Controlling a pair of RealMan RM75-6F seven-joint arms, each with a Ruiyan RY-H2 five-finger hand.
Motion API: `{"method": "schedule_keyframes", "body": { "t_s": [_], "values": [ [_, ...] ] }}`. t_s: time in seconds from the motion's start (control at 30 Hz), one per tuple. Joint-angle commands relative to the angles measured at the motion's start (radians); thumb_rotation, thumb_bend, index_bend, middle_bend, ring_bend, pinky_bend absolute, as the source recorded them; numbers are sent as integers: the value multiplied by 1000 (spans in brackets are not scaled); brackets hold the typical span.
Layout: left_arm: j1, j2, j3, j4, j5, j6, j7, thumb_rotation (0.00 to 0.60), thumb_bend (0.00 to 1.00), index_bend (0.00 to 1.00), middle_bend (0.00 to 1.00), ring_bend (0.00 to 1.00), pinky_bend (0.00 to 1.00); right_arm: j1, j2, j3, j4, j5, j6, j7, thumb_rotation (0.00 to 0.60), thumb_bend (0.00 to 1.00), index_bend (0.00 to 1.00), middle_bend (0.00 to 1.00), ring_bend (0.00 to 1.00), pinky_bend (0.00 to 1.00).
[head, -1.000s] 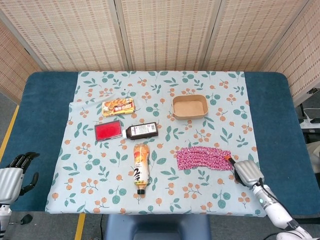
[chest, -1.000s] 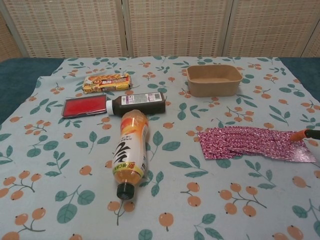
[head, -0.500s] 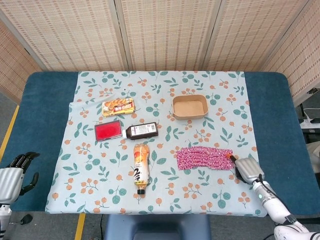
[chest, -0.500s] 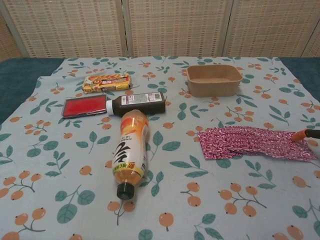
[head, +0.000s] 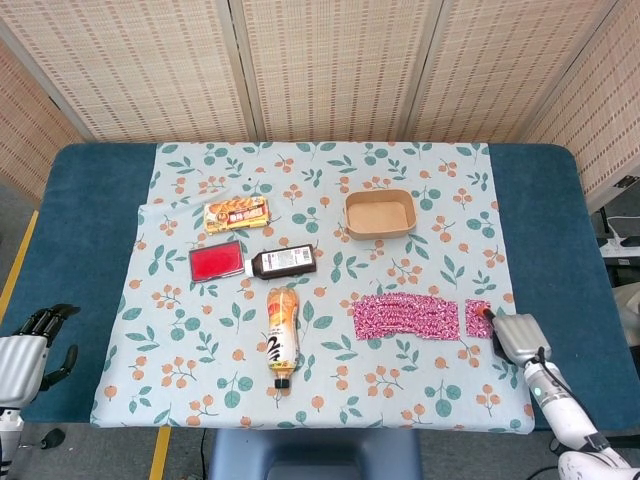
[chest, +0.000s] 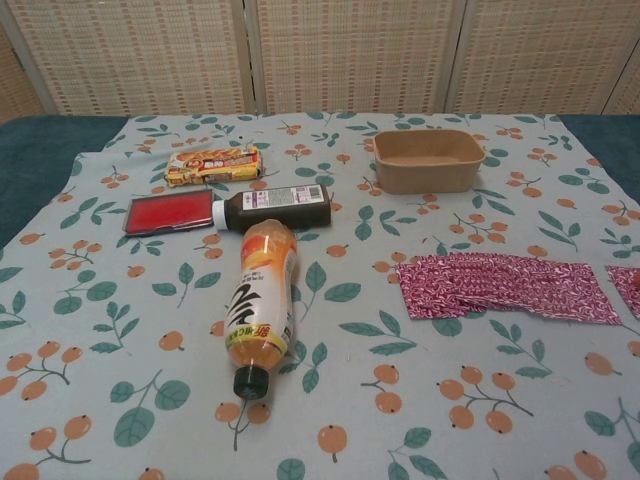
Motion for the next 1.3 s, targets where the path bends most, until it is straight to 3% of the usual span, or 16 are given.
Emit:
{"method": "schedule_keyframes", "body": {
  "t_s": [0.03,0.33,0.63,0.8,1.3],
  "values": [
    [0,0,0,-1,0,0,0,600,462,219,212,218,512,-6,8,-1,2,15,10,-8,600,979,266,783,705,832],
    [0,-1,1,-1,0,-2,4,600,461,219,212,218,512,-22,21,11,-16,36,64,-11,600,979,324,783,705,833],
    [-1,-1,2,-4,-1,-5,8,600,461,219,212,218,513,-21,0,-16,2,-195,113,194,600,978,287,783,706,832],
    [-2,0,2,-3,0,-5,8,600,461,219,212,218,512,-2,-26,-30,38,-268,106,247,600,978,286,783,706,833],
    [-1,1,2,0,1,-4,0,600,461,219,211,218,512,28,-57,-41,81,-250,34,223,600,978,291,783,706,832]
  ]
}}
